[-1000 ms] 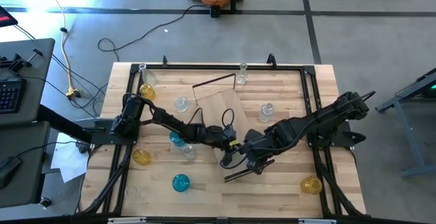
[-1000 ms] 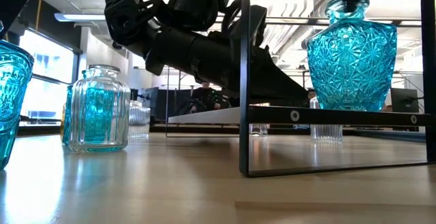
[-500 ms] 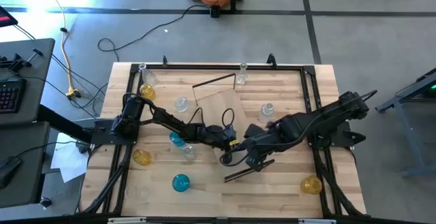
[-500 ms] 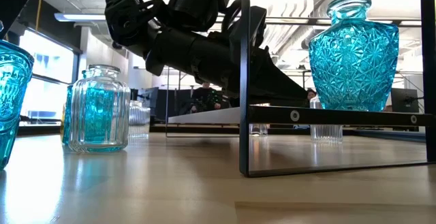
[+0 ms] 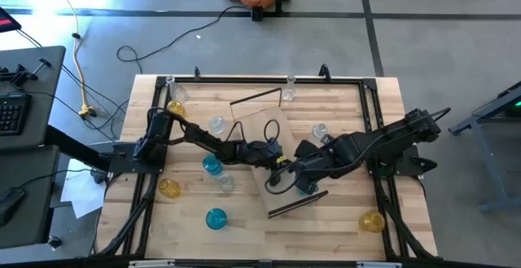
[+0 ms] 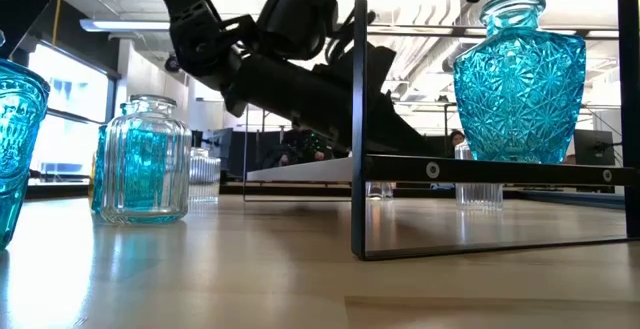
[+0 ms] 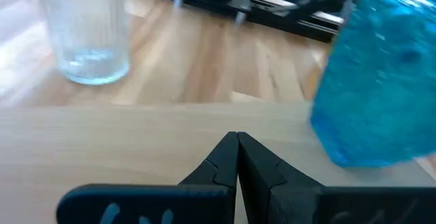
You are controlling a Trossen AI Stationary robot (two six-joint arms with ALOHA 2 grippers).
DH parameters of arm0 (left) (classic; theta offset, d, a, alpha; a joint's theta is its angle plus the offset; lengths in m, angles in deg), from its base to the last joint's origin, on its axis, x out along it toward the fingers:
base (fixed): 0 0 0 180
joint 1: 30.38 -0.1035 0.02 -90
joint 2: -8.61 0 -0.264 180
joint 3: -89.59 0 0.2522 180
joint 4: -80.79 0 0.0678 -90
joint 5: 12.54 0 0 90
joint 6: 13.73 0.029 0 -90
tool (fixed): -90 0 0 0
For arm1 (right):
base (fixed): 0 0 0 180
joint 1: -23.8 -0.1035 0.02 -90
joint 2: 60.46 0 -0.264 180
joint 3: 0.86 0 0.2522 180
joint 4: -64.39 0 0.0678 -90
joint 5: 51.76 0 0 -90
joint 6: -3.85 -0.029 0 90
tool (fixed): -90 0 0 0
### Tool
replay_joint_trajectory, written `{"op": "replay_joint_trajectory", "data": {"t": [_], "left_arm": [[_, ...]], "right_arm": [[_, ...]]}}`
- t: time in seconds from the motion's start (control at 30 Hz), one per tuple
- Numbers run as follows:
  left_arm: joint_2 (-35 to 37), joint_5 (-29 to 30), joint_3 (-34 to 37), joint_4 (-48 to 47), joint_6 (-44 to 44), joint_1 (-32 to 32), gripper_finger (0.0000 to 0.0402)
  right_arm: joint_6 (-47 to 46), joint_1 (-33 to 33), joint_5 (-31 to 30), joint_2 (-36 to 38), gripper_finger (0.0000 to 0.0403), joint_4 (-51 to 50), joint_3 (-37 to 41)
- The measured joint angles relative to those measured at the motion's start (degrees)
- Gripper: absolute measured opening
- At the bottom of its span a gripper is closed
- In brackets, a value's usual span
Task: Sort vases onto shelf
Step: Put the blue crystal vase on the shelf
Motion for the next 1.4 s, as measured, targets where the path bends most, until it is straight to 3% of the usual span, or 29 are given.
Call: {"op": "replay_joint_trajectory", "data": {"t": [0.1,0.5,1.4], "left_arm": [[0.0,-0.02,0.0,0.06,0.44,-0.77,0.0003],[-0.02,-3.13,-3.46,0.2,3.07,0.32,0.0003],[-0.02,-7.19,-4.81,0.22,2.02,2.91,0.0003]], "right_arm": [[0.57,-0.02,-0.36,0.0,0.0006,-0.45,0.0],[1.19,1.33,-6.88,0.0,0.0001,-6.27,0.0],[2.72,1.88,-7.86,0.0,0.0,-6.2,0.0]]}}
